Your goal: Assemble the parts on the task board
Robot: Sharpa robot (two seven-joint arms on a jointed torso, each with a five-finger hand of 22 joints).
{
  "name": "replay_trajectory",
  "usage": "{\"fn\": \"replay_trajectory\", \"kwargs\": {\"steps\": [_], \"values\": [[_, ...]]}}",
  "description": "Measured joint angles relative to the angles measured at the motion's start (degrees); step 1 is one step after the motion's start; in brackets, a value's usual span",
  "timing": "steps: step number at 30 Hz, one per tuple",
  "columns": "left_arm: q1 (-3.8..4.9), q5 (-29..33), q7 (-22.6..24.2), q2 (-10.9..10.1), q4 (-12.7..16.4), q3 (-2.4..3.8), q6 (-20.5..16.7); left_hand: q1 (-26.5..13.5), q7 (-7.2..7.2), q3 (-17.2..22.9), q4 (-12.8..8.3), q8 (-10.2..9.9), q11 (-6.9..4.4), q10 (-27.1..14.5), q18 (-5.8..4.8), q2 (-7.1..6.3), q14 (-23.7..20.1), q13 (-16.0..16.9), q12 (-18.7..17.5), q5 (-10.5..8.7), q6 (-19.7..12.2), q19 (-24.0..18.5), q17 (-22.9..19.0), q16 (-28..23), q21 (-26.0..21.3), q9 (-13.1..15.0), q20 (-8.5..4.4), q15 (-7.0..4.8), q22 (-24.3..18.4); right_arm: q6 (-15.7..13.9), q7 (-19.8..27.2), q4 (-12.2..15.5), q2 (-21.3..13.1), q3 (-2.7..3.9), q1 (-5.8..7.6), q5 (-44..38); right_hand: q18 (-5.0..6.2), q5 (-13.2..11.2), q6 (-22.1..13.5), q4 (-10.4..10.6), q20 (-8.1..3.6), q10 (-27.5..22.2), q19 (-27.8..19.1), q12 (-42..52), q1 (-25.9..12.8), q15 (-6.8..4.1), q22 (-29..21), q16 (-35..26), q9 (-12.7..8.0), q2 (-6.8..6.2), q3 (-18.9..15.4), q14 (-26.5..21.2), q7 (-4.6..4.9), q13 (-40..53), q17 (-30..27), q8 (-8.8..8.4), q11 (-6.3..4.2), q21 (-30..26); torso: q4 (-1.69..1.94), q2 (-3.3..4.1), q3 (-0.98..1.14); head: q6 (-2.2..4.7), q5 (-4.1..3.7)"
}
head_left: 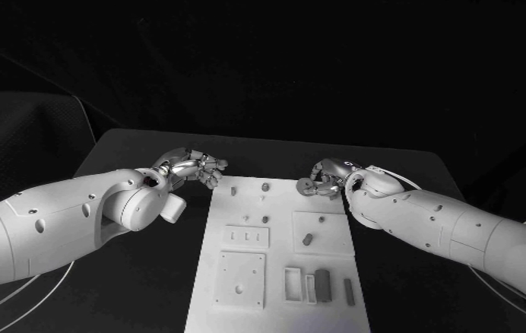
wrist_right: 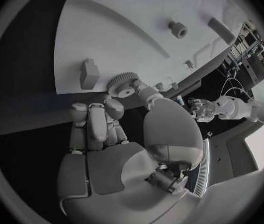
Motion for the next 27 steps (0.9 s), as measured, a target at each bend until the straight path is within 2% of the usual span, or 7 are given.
{"fn": "replay_trajectory", "kwargs": {"steps": [6, 11, 16, 19, 23, 27], "values": [[0.0, 0.0, -0.06, 0.02, 0.04, 0.0, 0.0, 0.0, 0.0, 0.0, 0.0, 0.0, 0.0, 0.0, -0.01, 0.0, 0.0, 0.0, 0.0, 0.0, 0.0, 0.0, -0.01, 0.0, 0.0, 0.0, 0.0, 0.0, 0.0, 0.27, 0.18, -0.85, 0.58, 0.01, 0.04, 0.19, 0.0, 0.0, 0.06, 0.0, 0.0, 0.0, 0.0, 0.0, -0.84, -0.01, 0.06, 0.0, 0.03, -0.84, 0.0, -0.01, 0.04, -0.01, 0.0, 0.0, 0.0, 0.0, 0.01, 0.04, -0.01, 0.02, 0.06], [0.0, 0.0, -0.1, -0.04, 0.07, 0.0, 0.0, 0.0, 0.0, 0.0, 0.0, 0.0, 0.0, 0.0, -0.03, 0.0, 0.0, 0.0, 0.0, 0.0, 0.0, 0.0, -0.01, 0.0, 0.0, 0.0, 0.0, 0.0, 0.01, 0.5, 0.35, -1.05, 0.76, 0.01, 0.07, 0.46, -0.04, 0.0, 0.07, 0.0, 0.0, 0.0, 0.0, 0.0, -1.06, -0.17, 0.06, 0.0, -0.07, -1.06, 0.0, -0.25, 0.03, -0.01, 0.0, 0.0, 0.0, 0.0, 0.08, 0.09, -0.03, -0.07, 0.06], [0.0, 0.01, -0.15, -0.07, 0.09, 0.0, 0.0, 0.0, 0.0, 0.0, 0.0, 0.0, 0.0, 0.0, 0.3, 0.0, 0.0, 0.0, 0.0, 0.0, 0.0, 0.0, -0.01, 0.0, 0.0, 0.0, 0.0, 0.0, 0.01, 0.66, 0.57, -1.24, 0.91, 0.01, 0.09, 0.75, 0.14, 0.01, -0.42, 0.16, -0.02, 0.0, -0.02, 0.0, -1.36, -0.15, 0.05, 0.0, -0.23, -1.36, -0.15, -0.3, 0.52, -0.01, 0.0, -0.46, 0.0, 0.0, 0.1, 0.12, -0.04, -0.18, 0.2], [0.0, 0.01, -0.18, -0.05, 0.09, 0.0, 0.0, 0.0, 0.0, 0.0, 0.0, 0.0, 0.0, 0.0, 0.58, 0.0, 0.0, 0.01, 0.0, 0.0, 0.0, 0.0, 0.0, 0.0, 0.0, 0.01, 0.0, 0.0, 0.01, 0.73, 0.75, -1.42, 1.0, 0.01, 0.08, 0.95, 0.44, 0.0, -0.71, 0.16, -0.2, -0.01, -0.2, 0.0, -1.36, -0.14, 0.05, 0.0, -0.37, -1.36, -0.15, -0.31, 0.78, -0.02, 0.0, -0.8, 0.0, 0.0, 0.08, 0.12, -0.03, -0.23, 0.29], [0.0, 0.01, -0.21, 0.04, 0.06, 0.0, 0.0, 0.0, 0.0, 0.0, 0.0, 0.0, 0.0, 0.0, 0.57, 0.0, 0.0, 0.01, -0.21, 0.0, 0.0, 0.0, 0.03, 0.0, 0.0, 0.01, 0.0, 0.0, 0.01, 0.91, 0.95, -1.47, 1.1, 0.01, 0.08, 1.14, 0.49, 0.01, -1.22, 0.16, -0.2, -0.21, -0.2, 0.0, -1.36, -0.17, 0.05, 0.0, -0.47, -1.36, -0.15, -0.38, 0.65, -0.01, -0.05, -1.16, 0.21, 0.0, 0.01, 0.12, -0.01, -0.24, 0.39], [0.0, 0.01, -0.24, 0.07, 0.03, 0.0, 0.01, 0.0, 0.0, 0.0, 0.0, 0.0, 0.0, 0.0, 0.57, 0.0, 0.0, 0.01, -0.21, 0.0, 0.0, 0.0, 0.03, 0.0, 0.0, 0.01, 0.0, 0.0, 0.01, 1.17, 1.25, -1.4, 1.14, 0.02, 0.1, 1.32, 0.5, -0.01, -1.71, -0.78, -0.41, -0.44, -0.41, 0.0, -0.65, -0.17, 0.05, 0.0, -0.58, -0.18, 0.79, -0.9, 0.57, -0.02, -0.1, -1.25, 0.0, 0.0, -0.02, 0.1, -0.01, -0.32, 0.42]]}}
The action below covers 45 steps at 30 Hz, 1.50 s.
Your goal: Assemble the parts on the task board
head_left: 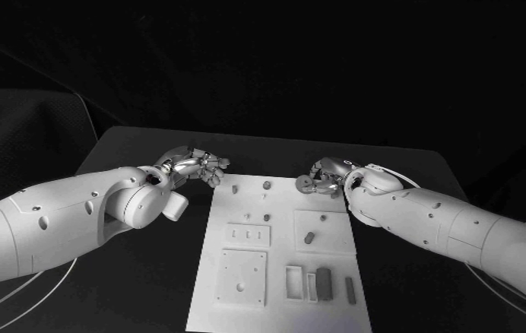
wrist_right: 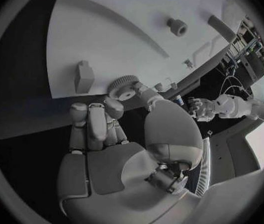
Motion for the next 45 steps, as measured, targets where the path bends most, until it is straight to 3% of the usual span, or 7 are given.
{"fn": "replay_trajectory", "kwargs": {"steps": [10, 33, 34, 35, 37, 44, 45], "values": [[0.0, 0.0, -0.05, -0.07, 0.03, 0.0, 0.0, 0.0, -0.15, 0.0, 0.0, -0.22, 0.0, 0.0, -0.03, 0.0, 0.0, 0.0, 0.0, 0.0, -0.15, 0.0, -0.01, 0.0, 0.0, 0.0, 0.0, 0.0, -0.05, -0.23, 0.91, 0.46, -0.1, 0.1, 0.17, 0.37, 0.0, -0.26, 1.92, -1.94, 0.0, 0.0, 0.0, 0.62, 2.94, 0.01, 0.33, 0.9, 0.06, 3.48, 2.53, -0.01, -1.83, 0.1, -0.05, 1.15, 0.01, 0.0, -0.05, -0.02, 0.03, -0.08, 0.03], [0.0, 0.0, -0.17, -0.55, -0.01, 0.0, 0.0, 0.0, -0.14, 0.0, 0.0, -0.22, 0.0, 0.0, -0.38, 0.0, 0.0, 0.01, 0.0, 0.0, -0.14, 0.0, 0.03, -0.22, 0.0, 0.01, 0.0, 0.0, -0.03, -2.1, 1.45, 5.16, -2.5, -0.15, -0.17, -0.01, -0.06, 1.62, 1.98, -3.39, 0.0, 0.36, 0.0, 0.88, 3.58, 0.0, 0.72, 1.67, -0.03, 4.49, 4.79, 0.04, -1.89, 0.22, -0.21, 1.17, -0.28, 0.0, -0.06, 0.03, 0.03, 0.11, -0.05], [0.0, 0.0, -0.17, -0.57, 0.0, 0.0, 0.0, 0.0, 0.0, 0.0, 0.0, -0.22, 0.0, 0.0, -0.38, 0.0, 0.0, 0.01, 0.0, 0.0, -0.27, 0.0, 0.03, -0.22, 0.0, -0.01, 0.0, 0.0, -0.03, -2.13, 1.43, 5.54, -2.7, -0.15, -0.15, -0.06, -0.05, 2.76, 1.98, -3.58, 0.01, 0.46, 0.01, 0.88, 3.59, -0.08, 0.77, 1.79, -1.74, 4.49, 5.17, 0.13, -1.89, 0.22, -0.3, 1.17, -0.19, 0.0, -0.07, 0.03, 0.04, 0.12, -0.04], [0.0, 0.0, -0.17, -0.58, 0.0, 0.0, 0.0, 0.0, 0.07, 0.0, 0.0, -0.22, 0.0, 0.0, -0.39, 0.0, 0.0, 0.01, 0.0, 0.0, -0.34, 0.0, 0.03, -0.22, 0.0, -0.04, 0.0, 0.0, -0.03, -2.16, 1.41, 5.77, -2.81, -0.15, -0.13, -0.1, -0.06, 3.69, 1.99, -3.33, 0.01, 0.54, 0.01, 0.88, 3.7, -0.15, 0.77, 1.79, -13.68, 4.61, 5.9, 0.21, -1.9, 0.22, -0.33, 1.17, -0.11, 0.0, -0.08, 0.03, 0.04, 0.12, -0.03], [0.0, 0.0, -0.18, -0.6, 0.02, 0.0, -0.01, 0.0, 0.07, 0.0, 0.0, -0.21, 0.0, 0.0, -0.39, 0.0, 0.0, 0.01, 0.0, 0.0, -0.34, 0.0, 0.03, -0.22, 0.0, -0.04, 0.0, 0.0, -0.03, -2.32, 1.36, 6.33, -3.04, -0.15, -0.11, -0.23, -0.05, 3.8, 1.99, -3.23, 0.0, 0.54, 0.01, 0.88, 5.81, -0.12, 0.77, 1.79, -25.67, 6.71, 6.01, 0.25, -1.9, 0.22, -0.33, 1.17, -0.11, 0.0, -0.08, 0.04, 0.04, 0.14, -0.03], [0.0, -0.01, -0.2, -0.68, 0.01, 0.0, -0.01, 0.0, 0.07, 0.0, 0.0, -0.21, 0.0, 0.0, -0.4, 0.0, 0.0, -0.05, 0.0, 0.0, -0.34, 0.0, 0.02, -0.22, 0.0, -0.04, 0.0, 0.0, -0.03, -3.25, 1.18, 8.53, -3.68, -0.15, -0.06, -0.84, -0.06, 3.82, 2.01, -3.19, 0.01, 0.55, 0.01, 0.92, 6.08, -0.07, 0.76, 1.79, -26.99, 6.97, 6.19, 0.31, -1.92, 0.22, -0.33, 1.18, -0.11, 0.0, -0.05, 0.06, 0.07, 0.2, 0.09], [0.0, -0.01, -0.2, -0.71, 0.01, 0.0, -0.01, 0.0, 0.07, 0.0, 0.0, -0.21, 0.0, 0.0, -0.4, 0.0, 0.0, -0.05, 0.0, 0.0, -0.34, 0.0, 0.02, -0.22, 0.0, -0.04, 0.0, 0.0, -0.03, -3.37, 1.16, 8.96, -3.81, -0.16, 0.01, -0.93, 0.01, 4.08, 3.64, -2.99, 0.01, 0.82, 0.01, 1.12, 6.45, -0.07, 0.76, 1.79, -23.08, 7.43, 6.42, 0.32, -2.33, 0.21, -0.33, 2.27, -0.31, 0.0, -0.04, 0.06, 0.07, 0.21, 0.12]]}}
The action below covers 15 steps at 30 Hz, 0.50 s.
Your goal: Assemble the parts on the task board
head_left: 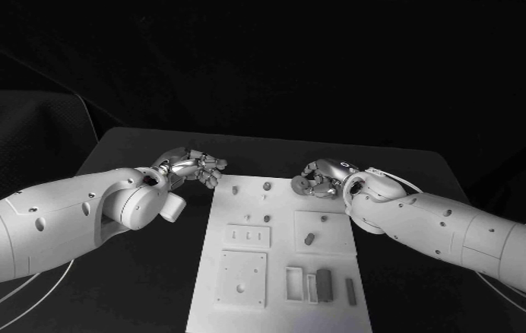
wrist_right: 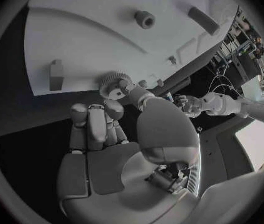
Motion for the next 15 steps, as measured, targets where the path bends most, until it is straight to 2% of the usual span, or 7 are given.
{"fn": "replay_trajectory", "kwargs": {"steps": [1, 6, 9, 15], "values": [[0.0, 0.0, -0.01, -0.02, 0.0, 0.0, 0.0, 0.0, 0.0, 0.0, 0.0, 0.0, 0.0, 0.0, -0.01, 0.0, 0.0, 0.0, 0.0, 0.0, 0.0, 0.0, 0.0, 0.0, 0.0, 0.0, 0.0, 0.0, 0.0, -0.17, -0.06, 0.57, -0.18, -0.02, 0.12, -0.12, 0.0, 0.04, 0.5, 0.04, 0.0, 0.14, 0.0, 0.0, 0.07, 0.0, 0.01, 0.0, 9.36, 0.13, 0.04, 0.0, -0.27, 0.0, 0.0, 0.22, -0.01, 0.0, -0.01, 0.0, 0.0, 0.01, 0.03], [0.01, 0.0, 0.0, -0.15, 0.01, 0.0, -0.05, 0.0, 0.02, 0.0, 0.0, 0.0, 0.0, 0.0, -0.01, 0.0, 0.0, 0.0, 0.0, 0.0, 0.02, 0.0, 0.0, 0.0, 0.0, 0.0, 0.0, 0.0, -0.05, -0.72, -0.19, 3.6, -0.57, 0.03, 1.01, -0.89, 0.0, 0.04, 0.75, -0.09, 0.0, 0.14, 0.0, 0.0, -0.63, 0.0, 0.08, 0.0, 9.37, -0.57, -0.09, 0.0, -0.51, 0.0, -0.02, 0.22, -0.01, 0.0, -0.05, -0.01, -0.01, 0.15, 0.07], [0.0, -0.01, 0.02, -0.12, -0.01, 0.0, -0.05, 0.0, 0.02, 0.0, 0.0, 0.0, 0.0, 0.0, -0.02, 0.0, 0.0, 0.0, 0.0, 0.0, 0.02, 0.0, 0.04, 0.0, 0.0, 0.0, 0.0, 0.0, -0.05, -0.63, -0.3, 3.3, -0.12, 0.04, 1.18, -1.18, 0.0, -0.51, 1.18, 0.11, 0.0, 0.14, 0.0, 0.0, -1.17, 0.0, 0.18, 0.27, 9.49, -1.11, -0.3, 0.01, -0.68, 0.0, -0.08, 0.22, -0.01, 0.0, -0.08, -0.05, -0.03, 0.3, -0.03], [0.0, -0.01, 0.03, -0.25, 0.02, 0.0, -0.05, 0.0, 0.02, 0.0, 0.0, 0.0, 0.0, 0.0, -0.03, 0.0, 0.0, 0.0, 0.0, 0.0, 0.02, 0.0, 0.04, 0.0, 0.0, 0.01, 0.0, 0.0, -0.04, -0.27, -0.56, 2.57, -0.14, 0.01, 1.15, -1.38, 0.0, -0.53, 1.61, 0.19, 0.0, 0.14, 0.0, -0.01, -1.21, 0.01, 0.18, 0.27, 9.49, -1.16, -0.37, 0.01, -0.77, -0.01, -0.08, 0.21, -0.01, 0.0, 0.03, -0.08, -0.09, 0.48, -0.3]]}}
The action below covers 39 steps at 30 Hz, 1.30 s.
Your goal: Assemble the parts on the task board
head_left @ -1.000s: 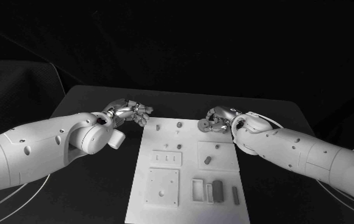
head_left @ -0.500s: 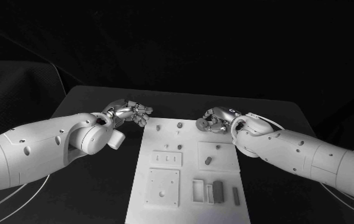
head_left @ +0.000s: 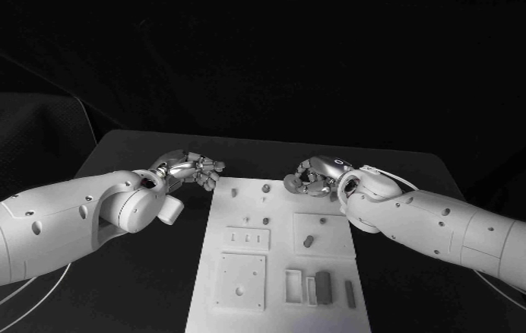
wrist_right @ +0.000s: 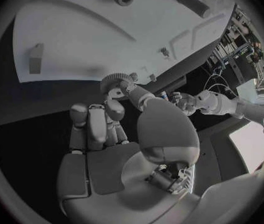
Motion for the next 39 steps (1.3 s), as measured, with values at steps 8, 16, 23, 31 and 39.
{"fn": "replay_trajectory", "kwargs": {"steps": [8, 16, 23, 31, 39], "values": [[0.0, 0.0, 0.0, -0.01, -0.11, 0.0, -0.02, 0.0, 0.0, 0.0, 0.0, 0.0, 0.0, 0.0, -0.01, 0.0, 0.0, 0.0, 0.0, 0.0, 0.0, 0.0, -0.01, 0.0, 0.0, 0.0, 0.0, 0.0, 0.0, 0.24, -0.31, 1.15, 0.15, -0.01, 0.0, -0.49, -0.01, -0.01, 0.08, 0.0, 0.0, 0.0, 0.0, 0.0, 0.0, 0.08, -0.01, 0.0, 0.0, -0.01, 0.0, 0.07, 0.07, 0.0, -0.05, -0.08, 0.0, 0.0, 0.03, 0.04, 0.0, 0.11, 0.01], [0.0, 0.0, 0.0, -0.07, -0.13, 0.0, -0.02, 0.0, 0.0, 0.0, 0.0, 0.0, 0.0, 0.0, -0.02, 0.0, 0.0, 0.0, 0.0, 0.0, 0.0, 0.0, -0.01, 0.0, 0.0, 0.0, 0.0, 0.0, 0.01, 0.16, -1.28, 4.26, 0.29, -0.01, -0.01, -2.21, -0.01, -0.04, 0.08, -0.06, 0.0, 0.0, 0.0, 0.0, 0.01, -0.11, 0.0, 0.0, 0.01, -0.01, -0.06, 0.29, 0.08, -0.01, -0.05, -0.11, 0.0, 0.0, 0.07, 0.08, 0.0, -0.03, 0.14], [0.0, 0.0, 0.0, -0.17, -0.07, 0.0, -0.02, 0.0, 0.0, 0.0, 0.0, 0.0, 0.0, 0.0, -0.03, 0.0, 0.0, 0.01, 0.0, 0.0, 0.0, 0.0, 0.04, 0.0, 0.0, 0.0, 0.0, 0.0, 0.01, 0.08, -3.01, 6.26, 1.43, -0.35, -0.01, -5.21, -0.01, -0.48, 0.08, -0.06, 0.21, 0.21, 0.21, 0.23, 0.01, -0.02, 0.09, 0.0, 0.83, -0.02, -0.06, 0.37, 0.09, -0.01, -0.05, -0.38, -0.2, 0.0, 0.09, 0.08, -0.02, -0.13, 0.35], [0.0, 0.0, 0.0, -0.32, 0.05, -0.01, -0.02, 0.0, 0.0, 0.0, 0.0, 0.0, 0.0, 0.0, -0.08, 0.0, 0.0, 0.01, 0.0, 0.0, 0.0, 0.0, 0.03, 0.0, 0.0, 0.01, 0.0, 0.0, 0.02, -0.11, -5.08, 7.2, 3.32, -1.54, 0.0, -9.69, -0.01, -0.49, 0.49, -0.06, 0.21, 0.41, 0.2, 0.23, -0.27, -0.14, 0.16, 0.22, 0.84, -0.3, -0.06, 0.61, 0.04, -0.01, -0.11, -0.44, 0.0, 0.0, 0.0, 0.08, -0.05, -0.04, 0.43], [0.0, 0.0, 0.0, -0.19, 0.0, -0.01, 0.01, 0.0, 0.0, 0.0, 0.0, 0.0, 0.0, 0.0, 0.48, 0.0, 0.0, 0.01, 0.0, 0.0, 0.0, 0.0, 0.03, 0.0, 0.0, 0.01, 0.0, 0.0, -0.03, 0.1, -7.26, 5.91, 5.44, -3.19, -0.02, -13.79, 0.0, -0.71, 0.6, -0.07, 0.21, 0.61, 0.21, 0.22, -0.13, -0.11, 0.21, 0.21, 3.02, -0.65, -0.07, 0.7, 0.0, -0.02, -0.17, -0.5, -0.2, 0.0, 0.04, 0.07, -0.05, 0.05, 0.31]]}}
